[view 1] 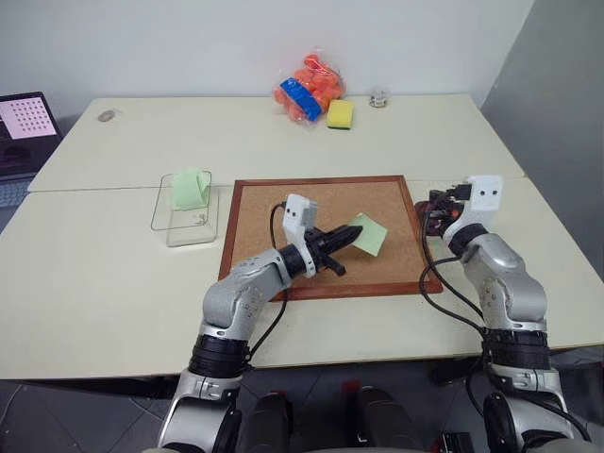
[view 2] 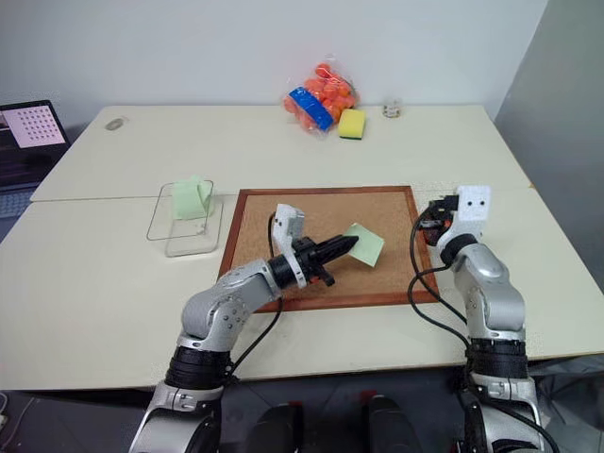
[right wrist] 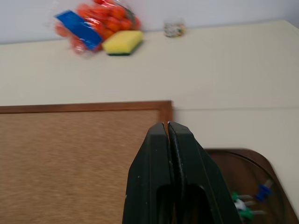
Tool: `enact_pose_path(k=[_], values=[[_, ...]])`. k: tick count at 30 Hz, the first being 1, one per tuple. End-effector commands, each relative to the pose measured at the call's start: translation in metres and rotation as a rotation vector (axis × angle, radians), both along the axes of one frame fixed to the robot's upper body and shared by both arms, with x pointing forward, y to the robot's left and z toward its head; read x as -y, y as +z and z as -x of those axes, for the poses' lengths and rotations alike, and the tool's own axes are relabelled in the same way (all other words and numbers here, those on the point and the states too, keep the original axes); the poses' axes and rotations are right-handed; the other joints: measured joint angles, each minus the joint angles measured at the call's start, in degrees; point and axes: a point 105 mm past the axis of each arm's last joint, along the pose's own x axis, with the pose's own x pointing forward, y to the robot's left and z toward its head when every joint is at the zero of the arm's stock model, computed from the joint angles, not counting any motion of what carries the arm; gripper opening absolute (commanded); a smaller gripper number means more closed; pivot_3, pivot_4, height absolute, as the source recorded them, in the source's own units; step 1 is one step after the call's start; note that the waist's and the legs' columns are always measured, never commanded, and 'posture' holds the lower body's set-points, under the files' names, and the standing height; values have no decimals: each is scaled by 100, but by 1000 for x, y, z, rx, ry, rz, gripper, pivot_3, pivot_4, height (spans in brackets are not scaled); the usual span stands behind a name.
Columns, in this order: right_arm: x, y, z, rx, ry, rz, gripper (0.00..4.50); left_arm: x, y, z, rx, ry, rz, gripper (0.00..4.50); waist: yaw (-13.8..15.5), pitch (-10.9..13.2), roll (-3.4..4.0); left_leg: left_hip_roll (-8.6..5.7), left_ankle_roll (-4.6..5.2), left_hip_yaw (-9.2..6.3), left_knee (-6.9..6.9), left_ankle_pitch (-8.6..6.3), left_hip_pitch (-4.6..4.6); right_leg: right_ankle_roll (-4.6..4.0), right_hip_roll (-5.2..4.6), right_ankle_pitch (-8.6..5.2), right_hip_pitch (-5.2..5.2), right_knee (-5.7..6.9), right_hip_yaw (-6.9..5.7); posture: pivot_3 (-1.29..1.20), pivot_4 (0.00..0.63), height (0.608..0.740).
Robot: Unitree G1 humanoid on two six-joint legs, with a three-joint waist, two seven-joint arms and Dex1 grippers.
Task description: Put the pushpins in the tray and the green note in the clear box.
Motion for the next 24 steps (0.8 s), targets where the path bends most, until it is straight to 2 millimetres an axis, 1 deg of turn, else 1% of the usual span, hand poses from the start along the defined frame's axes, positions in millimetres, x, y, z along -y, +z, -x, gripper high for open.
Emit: enact_pose_path(k=[1,7,10,12,13,15,16,20,21,24], values=[[10,14,-10,41,-32,-6,0,13,12,9,204,-65,-114,18,-6,0,0,0,0,0,0,0,0,-1,0,0,0,0,0,0,150,740],[13,5,-21,-13,-27,-55,0,14,9,7,281,-62,-180,18,8,0,0,0,0,1,-3,0,-2,-1,0,0,0,-6,1,0,150,740],[14,1,-23,-25,-36,-67,0,12,9,6,284,-56,-181,18,10,0,1,0,0,1,-3,0,-3,-1,0,0,0,-6,0,0,150,740],[17,-1,-24,-29,-57,-80,445,11,9,5,285,-49,-181,0,10,0,1,1,0,1,-3,0,-3,-1,0,0,0,-6,-1,0,150,740],[18,-1,-24,-26,-63,-73,543,10,8,5,285,-48,-183,0,9,0,1,1,0,0,-3,0,-3,-1,0,0,0,-6,0,0,150,740],[20,-1,-24,-23,-74,-67,1018,10,8,6,284,-48,-184,0,7,1,1,1,0,1,-3,0,-3,0,0,0,0,-6,0,0,150,740],[21,-2,-23,-22,-77,-64,1340,10,7,6,282,-49,-184,0,6,1,1,1,0,1,-3,0,-3,0,0,0,0,-6,0,0,150,740],[25,-3,-23,-24,-95,-65,2221,11,7,7,279,-51,-183,0,6,1,1,1,0,1,-3,0,-3,0,0,0,0,-6,0,0,150,740],[26,-3,-23,-24,-97,-66,2528,12,7,7,279,-51,-183,0,6,1,1,1,0,1,-3,0,-3,0,0,-1,0,-6,0,0,150,740],[27,-2,-22,-21,-98,-68,3124,12,8,5,279,-46,-180,0,6,1,1,1,0,1,-3,0,-3,1,0,-1,0,-6,0,0,150,740]])
